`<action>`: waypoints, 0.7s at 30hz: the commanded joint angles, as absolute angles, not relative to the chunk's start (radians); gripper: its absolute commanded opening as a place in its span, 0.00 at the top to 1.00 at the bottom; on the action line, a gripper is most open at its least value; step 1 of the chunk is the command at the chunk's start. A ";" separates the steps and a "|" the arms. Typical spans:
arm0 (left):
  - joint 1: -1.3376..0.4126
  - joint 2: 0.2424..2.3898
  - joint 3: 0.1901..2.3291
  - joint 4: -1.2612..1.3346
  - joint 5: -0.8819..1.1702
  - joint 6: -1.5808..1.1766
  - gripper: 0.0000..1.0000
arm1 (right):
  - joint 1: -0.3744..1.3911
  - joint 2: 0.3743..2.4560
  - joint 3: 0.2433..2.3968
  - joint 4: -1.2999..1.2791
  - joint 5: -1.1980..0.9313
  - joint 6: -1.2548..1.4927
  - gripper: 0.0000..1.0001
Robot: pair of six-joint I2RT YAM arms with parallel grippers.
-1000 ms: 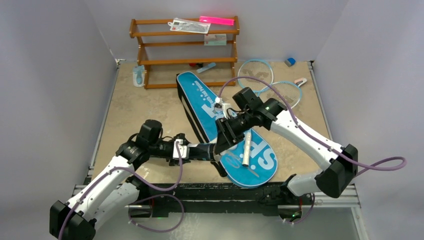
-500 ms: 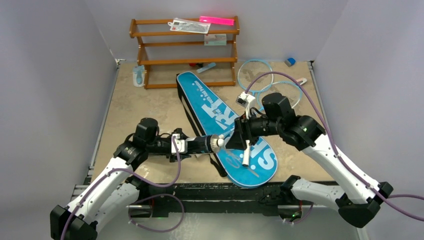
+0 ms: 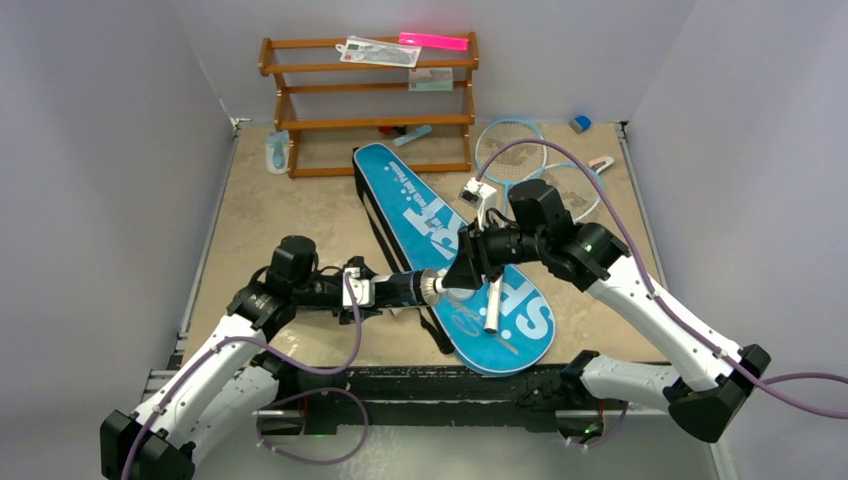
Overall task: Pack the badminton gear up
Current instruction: Place the shuttlecock at the shuttle tube.
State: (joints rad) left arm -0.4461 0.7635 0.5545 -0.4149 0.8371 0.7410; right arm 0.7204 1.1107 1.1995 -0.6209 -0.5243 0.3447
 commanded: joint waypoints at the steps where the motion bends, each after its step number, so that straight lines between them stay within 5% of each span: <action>1: -0.442 0.751 0.562 -0.364 0.882 0.738 1.00 | 0.719 1.115 1.189 -0.576 -0.576 0.352 0.55; 14: -0.442 0.756 0.563 -0.359 0.884 0.729 1.00 | 0.719 1.142 1.159 -0.534 -0.652 0.384 0.78; 21: -0.441 0.756 0.564 -0.368 0.889 0.738 1.00 | 0.720 1.154 1.139 -0.462 -0.664 0.418 0.81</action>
